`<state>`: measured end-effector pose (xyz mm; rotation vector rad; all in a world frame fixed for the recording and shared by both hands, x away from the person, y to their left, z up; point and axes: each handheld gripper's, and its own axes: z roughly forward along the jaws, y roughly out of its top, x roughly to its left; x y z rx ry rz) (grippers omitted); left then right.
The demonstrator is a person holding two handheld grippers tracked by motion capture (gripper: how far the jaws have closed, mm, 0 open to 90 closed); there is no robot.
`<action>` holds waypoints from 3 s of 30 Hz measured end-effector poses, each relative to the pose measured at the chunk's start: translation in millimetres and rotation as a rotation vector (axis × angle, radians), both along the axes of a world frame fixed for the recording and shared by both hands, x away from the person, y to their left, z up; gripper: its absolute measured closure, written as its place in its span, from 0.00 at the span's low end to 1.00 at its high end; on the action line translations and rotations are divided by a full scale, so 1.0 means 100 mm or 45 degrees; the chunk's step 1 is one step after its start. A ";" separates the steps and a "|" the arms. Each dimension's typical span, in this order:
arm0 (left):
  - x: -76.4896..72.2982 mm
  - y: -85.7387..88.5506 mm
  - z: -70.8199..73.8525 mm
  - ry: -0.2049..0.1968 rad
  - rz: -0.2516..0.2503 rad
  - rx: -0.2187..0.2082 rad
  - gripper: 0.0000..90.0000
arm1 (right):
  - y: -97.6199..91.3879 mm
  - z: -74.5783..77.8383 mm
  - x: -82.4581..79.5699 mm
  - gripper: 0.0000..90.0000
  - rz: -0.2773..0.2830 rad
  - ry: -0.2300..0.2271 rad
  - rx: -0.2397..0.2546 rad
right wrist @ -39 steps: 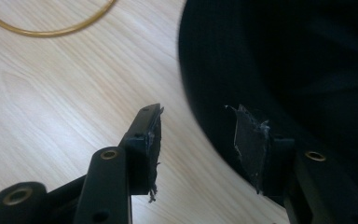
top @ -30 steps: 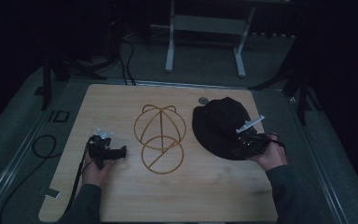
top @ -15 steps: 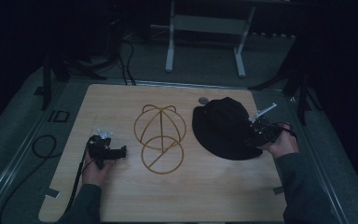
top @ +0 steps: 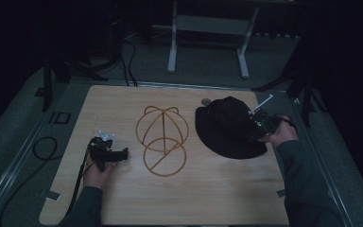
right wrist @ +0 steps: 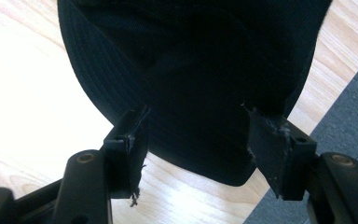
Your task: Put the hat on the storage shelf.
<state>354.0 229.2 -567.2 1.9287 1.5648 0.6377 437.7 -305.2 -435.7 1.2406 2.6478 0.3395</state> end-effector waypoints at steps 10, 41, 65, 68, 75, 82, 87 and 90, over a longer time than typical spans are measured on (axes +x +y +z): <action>0.00 0.00 0.00 0.000 0.000 0.000 0.02 | -0.09 0.16 0.04 0.38 -0.020 -0.028 -0.036; 0.00 0.00 0.00 -0.002 0.000 0.000 0.02 | 0.19 -0.19 0.54 0.72 0.158 0.186 -0.182; 0.00 0.00 0.00 -0.003 0.001 -0.002 0.02 | 0.40 0.10 0.48 0.98 0.262 0.124 -0.181; 0.00 0.00 0.00 -0.001 -0.002 -0.001 0.02 | 0.39 0.17 0.46 0.98 0.267 0.122 -0.184; 0.00 -0.01 0.00 -0.003 -0.001 -0.003 0.02 | 0.38 0.29 0.43 0.98 0.285 0.131 -0.176; 0.00 0.00 0.00 -0.001 -0.004 0.000 0.02 | 0.41 0.41 0.40 0.98 0.314 0.139 -0.179; 0.00 -0.01 0.00 -0.002 -0.003 -0.002 0.02 | 0.45 0.51 0.38 0.98 0.345 0.125 -0.166; 0.00 -0.01 0.00 -0.002 -0.005 -0.001 0.02 | 0.48 0.57 0.36 0.98 0.364 0.123 -0.168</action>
